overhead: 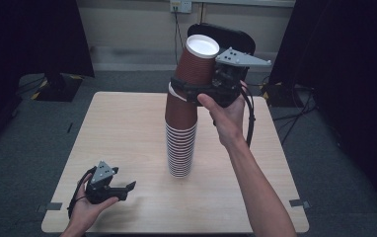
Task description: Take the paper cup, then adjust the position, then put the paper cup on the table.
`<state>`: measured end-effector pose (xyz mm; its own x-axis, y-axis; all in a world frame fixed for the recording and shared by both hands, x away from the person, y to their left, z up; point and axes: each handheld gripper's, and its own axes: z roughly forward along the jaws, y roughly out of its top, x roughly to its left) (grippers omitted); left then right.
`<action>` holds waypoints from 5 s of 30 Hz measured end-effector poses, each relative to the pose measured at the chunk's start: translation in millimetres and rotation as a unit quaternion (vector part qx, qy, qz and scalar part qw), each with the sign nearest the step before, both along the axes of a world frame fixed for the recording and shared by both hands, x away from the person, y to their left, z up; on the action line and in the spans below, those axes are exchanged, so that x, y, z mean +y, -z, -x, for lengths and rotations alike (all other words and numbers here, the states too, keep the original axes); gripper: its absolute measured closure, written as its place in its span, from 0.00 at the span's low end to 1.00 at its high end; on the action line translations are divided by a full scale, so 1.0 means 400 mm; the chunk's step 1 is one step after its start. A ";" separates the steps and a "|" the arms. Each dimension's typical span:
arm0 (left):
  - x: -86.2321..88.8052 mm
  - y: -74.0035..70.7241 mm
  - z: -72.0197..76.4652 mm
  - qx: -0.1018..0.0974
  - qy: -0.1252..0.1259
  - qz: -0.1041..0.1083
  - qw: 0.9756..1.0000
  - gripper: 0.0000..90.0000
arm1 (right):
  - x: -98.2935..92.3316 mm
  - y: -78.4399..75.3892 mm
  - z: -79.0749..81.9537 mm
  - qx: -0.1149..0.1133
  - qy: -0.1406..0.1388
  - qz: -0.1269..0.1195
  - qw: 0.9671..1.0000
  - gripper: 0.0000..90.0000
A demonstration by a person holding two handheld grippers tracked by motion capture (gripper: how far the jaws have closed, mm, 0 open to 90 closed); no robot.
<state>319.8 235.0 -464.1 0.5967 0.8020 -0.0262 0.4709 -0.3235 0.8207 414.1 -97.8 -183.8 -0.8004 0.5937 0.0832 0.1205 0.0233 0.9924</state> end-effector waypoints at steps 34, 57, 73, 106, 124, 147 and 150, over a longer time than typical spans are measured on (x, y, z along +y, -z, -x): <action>-0.018 -0.004 0.001 -0.005 0.017 -0.004 1.000 0.19 | -0.194 0.060 0.032 0.025 0.077 0.005 0.997 0.14; -0.037 -0.011 0.002 -0.036 0.033 0.023 0.999 0.18 | -0.232 0.261 0.074 0.099 0.065 0.005 0.993 0.14; -0.113 -0.048 -0.006 -0.082 0.076 0.019 0.994 0.18 | -0.229 0.381 0.113 0.147 0.048 0.020 0.988 0.14; -0.277 -0.105 -0.018 -0.143 0.164 0.076 0.973 0.21 | -0.196 0.510 0.201 0.211 0.018 -0.021 0.977 0.14; -0.353 -0.088 0.004 -0.101 0.220 0.136 0.961 0.30 | -0.160 0.531 0.226 0.264 -0.018 -0.083 0.961 0.14; -0.417 -0.096 0.009 -0.213 0.173 0.196 0.942 0.63 | -0.140 0.516 0.257 0.297 -0.003 -0.127 0.946 0.15; -0.416 -0.097 0.008 -0.202 0.181 0.205 0.941 0.68 | -0.130 0.516 0.254 0.300 -0.008 -0.127 0.945 0.15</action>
<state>316.5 68.4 -425.4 0.8560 0.5169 -0.0023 0.0146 -0.0198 0.9997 312.6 -149.6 -390.3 -0.5725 0.4814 0.6637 0.6653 -0.2002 0.7192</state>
